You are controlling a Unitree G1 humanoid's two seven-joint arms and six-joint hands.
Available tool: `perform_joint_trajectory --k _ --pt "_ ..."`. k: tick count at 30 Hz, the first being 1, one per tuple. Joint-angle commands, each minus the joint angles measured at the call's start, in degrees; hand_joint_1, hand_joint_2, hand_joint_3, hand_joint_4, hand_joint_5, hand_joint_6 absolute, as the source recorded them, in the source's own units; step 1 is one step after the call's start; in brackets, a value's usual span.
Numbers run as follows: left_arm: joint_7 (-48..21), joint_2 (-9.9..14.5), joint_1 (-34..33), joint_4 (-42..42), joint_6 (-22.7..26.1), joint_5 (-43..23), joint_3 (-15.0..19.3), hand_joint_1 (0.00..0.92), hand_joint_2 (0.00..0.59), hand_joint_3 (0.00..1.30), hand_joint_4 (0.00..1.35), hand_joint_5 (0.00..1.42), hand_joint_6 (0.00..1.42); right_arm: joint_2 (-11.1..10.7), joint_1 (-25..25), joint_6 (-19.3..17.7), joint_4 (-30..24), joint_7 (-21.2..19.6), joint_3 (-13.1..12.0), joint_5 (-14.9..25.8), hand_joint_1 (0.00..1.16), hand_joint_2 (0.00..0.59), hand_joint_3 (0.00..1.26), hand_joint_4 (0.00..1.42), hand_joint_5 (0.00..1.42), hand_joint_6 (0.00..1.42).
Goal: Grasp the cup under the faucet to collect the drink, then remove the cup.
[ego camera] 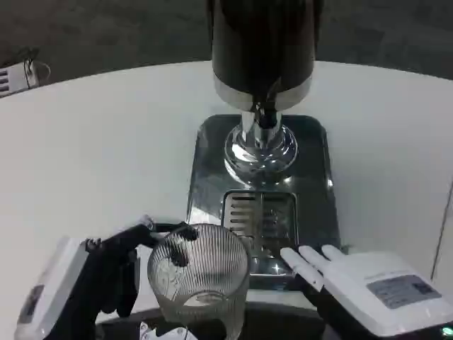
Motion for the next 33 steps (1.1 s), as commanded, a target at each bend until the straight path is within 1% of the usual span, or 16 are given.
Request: perform_joint_trajectory --k 1,24,28,33 --pt "-0.3 0.1 -0.3 0.0 -1.4 -1.5 0.3 0.610 0.000 1.04 1.20 1.32 1.42 0.4 0.0 -0.8 0.4 0.9 0.1 -0.5 0.53 0.436 0.00 0.00 0.00 0.00" --pt "-0.8 -0.2 -2.0 1.9 -1.2 -1.7 0.3 0.612 0.000 1.04 1.20 1.31 1.42 2.4 -0.1 -1.2 0.8 1.6 0.0 -2.2 0.53 0.436 0.00 0.00 0.00 0.00" --pt "-0.2 -0.6 -3.5 3.8 -0.9 -0.7 -0.2 0.612 0.000 1.04 1.20 1.31 1.42 2.6 0.1 -1.1 0.7 1.5 -0.2 -2.2 0.53 0.436 0.00 0.00 0.00 0.00" --pt "1.4 -1.6 -8.4 8.2 -0.1 1.7 -0.5 0.612 0.000 1.04 1.20 1.31 1.42 2.7 0.7 -1.1 0.7 1.0 -0.6 -2.2 0.53 0.436 0.00 0.00 0.00 0.00"
